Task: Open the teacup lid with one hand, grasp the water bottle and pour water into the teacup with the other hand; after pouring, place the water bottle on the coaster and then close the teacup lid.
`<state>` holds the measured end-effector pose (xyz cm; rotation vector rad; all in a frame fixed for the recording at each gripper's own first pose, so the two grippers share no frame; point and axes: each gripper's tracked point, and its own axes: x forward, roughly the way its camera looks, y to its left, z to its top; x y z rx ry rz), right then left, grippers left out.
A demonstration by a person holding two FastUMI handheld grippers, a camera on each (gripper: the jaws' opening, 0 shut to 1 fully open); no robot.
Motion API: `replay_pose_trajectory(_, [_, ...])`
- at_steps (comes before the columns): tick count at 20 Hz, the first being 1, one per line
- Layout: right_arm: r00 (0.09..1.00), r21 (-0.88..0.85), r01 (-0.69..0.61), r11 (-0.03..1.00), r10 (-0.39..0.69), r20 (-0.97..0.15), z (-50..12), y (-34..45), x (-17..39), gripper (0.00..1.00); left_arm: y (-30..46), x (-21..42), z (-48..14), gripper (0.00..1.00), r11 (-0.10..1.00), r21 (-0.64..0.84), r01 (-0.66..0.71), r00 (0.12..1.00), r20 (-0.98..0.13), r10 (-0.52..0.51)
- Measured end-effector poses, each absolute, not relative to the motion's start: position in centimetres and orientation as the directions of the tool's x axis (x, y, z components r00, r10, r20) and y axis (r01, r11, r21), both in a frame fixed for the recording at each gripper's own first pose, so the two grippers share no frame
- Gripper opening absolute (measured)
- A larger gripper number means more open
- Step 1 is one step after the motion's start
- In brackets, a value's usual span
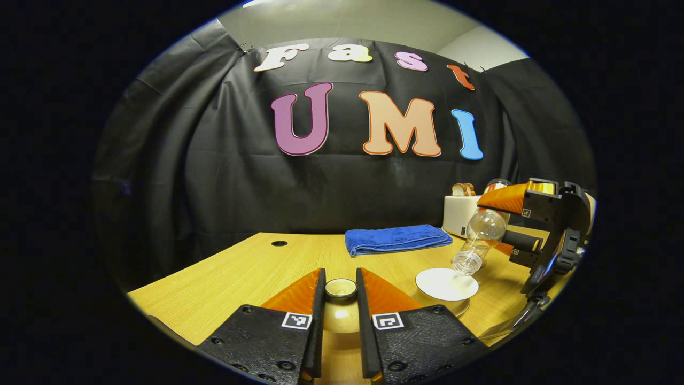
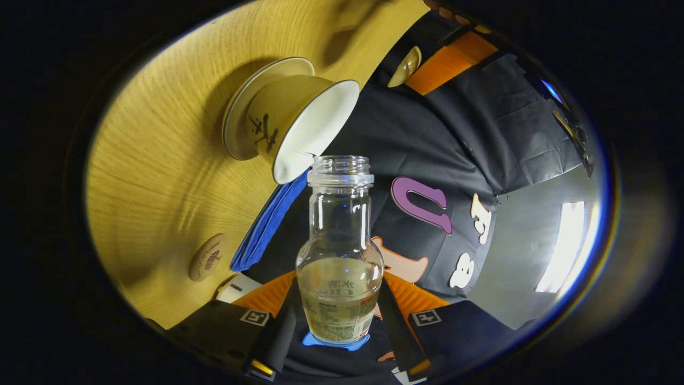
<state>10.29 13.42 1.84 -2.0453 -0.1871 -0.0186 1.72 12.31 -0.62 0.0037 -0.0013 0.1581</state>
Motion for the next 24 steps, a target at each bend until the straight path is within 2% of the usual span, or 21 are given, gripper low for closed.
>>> replay_pose_trajectory(1, [0.992,-0.913,0.108,-0.393,0.101,0.073,1.3,12.9,10.4,0.82,12.3,1.7,-0.6,0.27,0.987,0.004,-0.158,0.987,0.002,0.158])
replay_pose_trajectory(6, [0.999,-0.994,0.026,-0.108,0.049,0.020,0.0,11.1,10.0,0.80,12.3,1.8,-0.7,0.27,0.987,0.004,-0.158,0.987,0.002,0.158])
replay_pose_trajectory(7, [0.999,-0.999,0.014,-0.041,0.043,0.012,-0.1,11.1,10.0,0.83,12.2,1.7,-0.6,0.27,0.987,0.004,-0.158,0.987,0.002,0.158])
replay_pose_trajectory(11, [1.000,-0.981,-0.019,0.195,0.017,-0.015,-0.7,9.8,9.6,0.81,12.2,1.7,-0.6,0.27,0.987,0.004,-0.158,0.987,0.001,0.158])
replay_pose_trajectory(13, [1.000,-0.945,-0.023,0.325,-0.001,-0.025,-0.3,9.0,9.6,0.78,12.3,1.7,-0.7,0.27,0.988,0.004,-0.158,0.988,0.001,0.158])
replay_pose_trajectory(18, [0.999,-0.826,0.013,0.564,-0.047,-0.017,1.8,6.1,10.1,0.81,12.2,1.7,-0.6,0.27,0.988,0.004,-0.158,0.988,0.001,0.158])
replay_pose_trajectory(22, [0.997,-0.642,0.025,0.766,-0.066,-0.041,2.7,3.5,11.6,0.83,12.3,1.6,-0.6,0.27,0.988,0.004,-0.157,0.988,0.001,0.157])
replay_pose_trajectory(24, [0.996,-0.555,0.031,0.831,-0.075,-0.057,2.8,2.8,12.7,0.79,12.3,1.6,-0.7,0.27,0.988,0.004,-0.157,0.988,0.001,0.157])
